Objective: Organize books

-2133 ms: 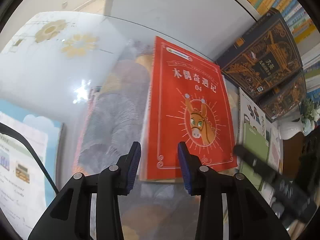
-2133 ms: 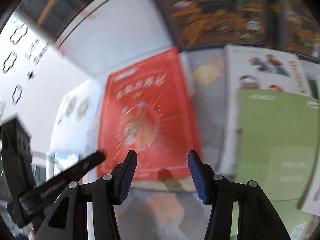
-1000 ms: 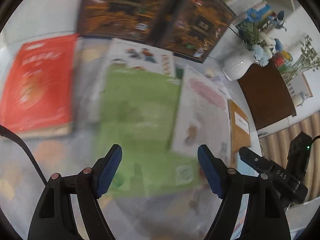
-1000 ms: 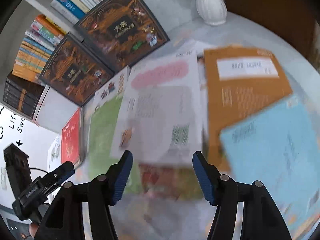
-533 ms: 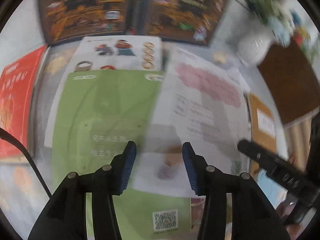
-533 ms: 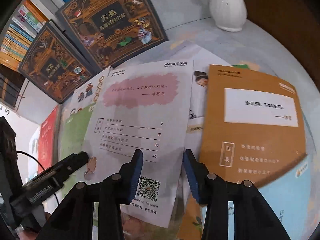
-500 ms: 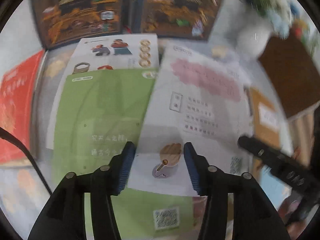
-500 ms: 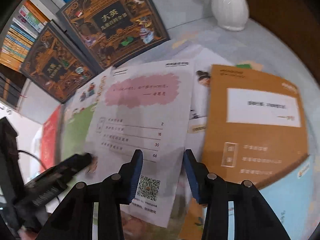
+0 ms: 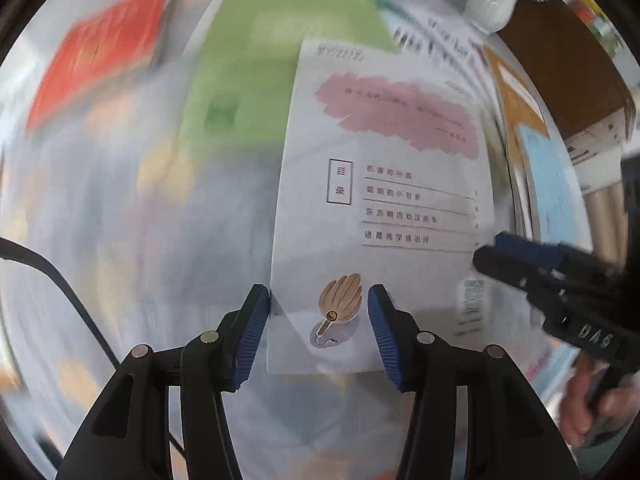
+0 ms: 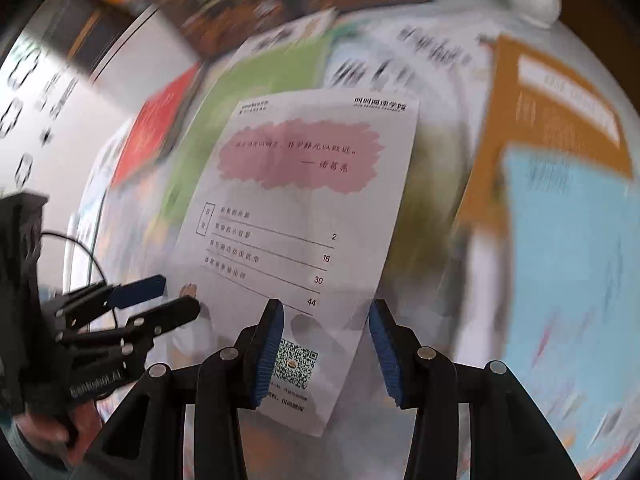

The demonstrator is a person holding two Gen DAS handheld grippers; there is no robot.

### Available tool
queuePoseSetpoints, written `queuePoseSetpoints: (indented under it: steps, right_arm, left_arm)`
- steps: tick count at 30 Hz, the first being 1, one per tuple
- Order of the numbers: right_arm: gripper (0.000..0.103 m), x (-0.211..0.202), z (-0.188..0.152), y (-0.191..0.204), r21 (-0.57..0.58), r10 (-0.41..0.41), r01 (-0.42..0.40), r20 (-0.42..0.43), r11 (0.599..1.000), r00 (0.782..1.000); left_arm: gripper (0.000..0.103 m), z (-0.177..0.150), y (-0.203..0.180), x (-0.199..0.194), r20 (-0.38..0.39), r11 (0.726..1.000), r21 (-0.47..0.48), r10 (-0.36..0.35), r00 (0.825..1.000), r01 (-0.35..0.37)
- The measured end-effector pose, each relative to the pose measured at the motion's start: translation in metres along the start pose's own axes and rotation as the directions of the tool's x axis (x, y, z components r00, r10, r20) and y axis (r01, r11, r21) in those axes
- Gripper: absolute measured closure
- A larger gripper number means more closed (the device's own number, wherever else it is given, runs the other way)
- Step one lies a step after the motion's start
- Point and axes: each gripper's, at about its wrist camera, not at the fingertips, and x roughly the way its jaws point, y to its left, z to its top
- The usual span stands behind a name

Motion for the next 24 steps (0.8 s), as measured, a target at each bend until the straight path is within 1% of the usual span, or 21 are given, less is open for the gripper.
queuePoseSetpoints:
  steps: [1, 2, 3, 5, 7, 8, 10, 11, 14, 15, 16, 18, 19, 22, 23, 24]
  right_arm:
    - [0.059, 0.002, -0.019, 0.002, 0.002, 0.013, -0.013, -0.018, 1.000, 1.000]
    - [0.059, 0.006, -0.032, -0.001, 0.028, 0.043, -0.042, -0.041, 0.999, 0.998]
    - [0.059, 0.006, -0.042, -0.006, 0.069, 0.072, -0.069, -0.048, 0.995, 0.996]
    - [0.059, -0.001, -0.052, -0.018, 0.133, 0.095, -0.093, -0.008, 0.987, 0.995]
    - [0.059, -0.001, -0.052, -0.027, 0.175, 0.104, -0.105, 0.014, 0.979, 0.994]
    - [0.053, 0.001, -0.050, -0.030, 0.182, 0.120, -0.123, 0.025, 0.976, 0.992]
    - [0.046, 0.004, -0.044, -0.028, 0.184, 0.166, -0.173, 0.054, 0.967, 0.985]
    - [0.042, 0.006, -0.041, -0.025, 0.194, 0.183, -0.190, 0.054, 0.962, 0.982]
    - [0.042, 0.003, -0.033, -0.015, 0.209, 0.162, -0.171, 0.059, 0.963, 0.985]
    - [0.042, -0.002, -0.035, -0.013, 0.211, 0.177, -0.188, 0.070, 0.959, 0.982]
    - [0.042, -0.008, -0.031, -0.011, 0.220, 0.206, -0.220, 0.086, 0.950, 0.975]
    - [0.042, -0.030, -0.036, -0.012, 0.235, 0.285, -0.311, 0.137, 0.921, 0.949]
    - [0.042, -0.042, -0.036, -0.009, 0.232, 0.326, -0.359, 0.168, 0.904, 0.930]
    - [0.043, -0.066, -0.030, 0.013, 0.196, 0.456, -0.500, 0.231, 0.844, 0.860]
    - [0.043, -0.070, -0.025, 0.025, 0.177, 0.480, -0.522, 0.231, 0.834, 0.846]
    - [0.043, -0.074, -0.020, 0.043, 0.141, 0.482, -0.518, 0.226, 0.844, 0.847]
  left_arm:
    - [0.055, -0.014, 0.008, 0.000, 0.000, 0.999, -0.040, -0.035, 0.999, 0.035]
    - [0.055, -0.021, 0.012, -0.003, 0.019, 0.997, -0.065, -0.039, 0.999, 0.040]
    - [0.055, -0.025, 0.015, -0.006, 0.037, 0.996, -0.083, -0.035, 0.999, 0.038]
    - [0.055, -0.029, 0.020, -0.014, 0.077, 0.994, -0.102, -0.041, 0.996, 0.049]
    - [0.055, -0.027, 0.020, -0.015, 0.090, 0.991, -0.096, -0.081, 0.993, 0.090]
    - [0.055, -0.026, 0.019, -0.010, 0.082, 0.989, -0.090, -0.108, 0.991, 0.115]
    - [0.055, -0.027, 0.019, -0.004, 0.076, 0.987, -0.101, -0.120, 0.990, 0.127]
    - [0.055, -0.029, 0.018, -0.006, 0.089, 0.986, -0.107, -0.118, 0.989, 0.127]
    - [0.055, -0.032, 0.021, -0.008, 0.098, 0.985, -0.115, -0.122, 0.988, 0.133]
    - [0.055, -0.035, 0.024, -0.010, 0.102, 0.982, -0.120, -0.132, 0.986, 0.144]
    - [0.055, -0.039, 0.029, -0.010, 0.106, 0.978, -0.126, -0.151, 0.983, 0.163]
    - [0.055, -0.042, 0.032, -0.009, 0.107, 0.971, -0.132, -0.187, 0.977, 0.200]
    - [0.055, -0.042, 0.034, -0.009, 0.107, 0.968, -0.130, -0.202, 0.974, 0.215]
    - [0.055, -0.040, 0.041, -0.008, 0.096, 0.958, -0.116, -0.252, 0.963, 0.262]
    - [0.055, -0.040, 0.046, -0.012, 0.098, 0.951, -0.119, -0.273, 0.957, 0.284]
    - [0.055, -0.040, 0.053, -0.016, 0.106, 0.949, -0.123, -0.279, 0.955, 0.291]
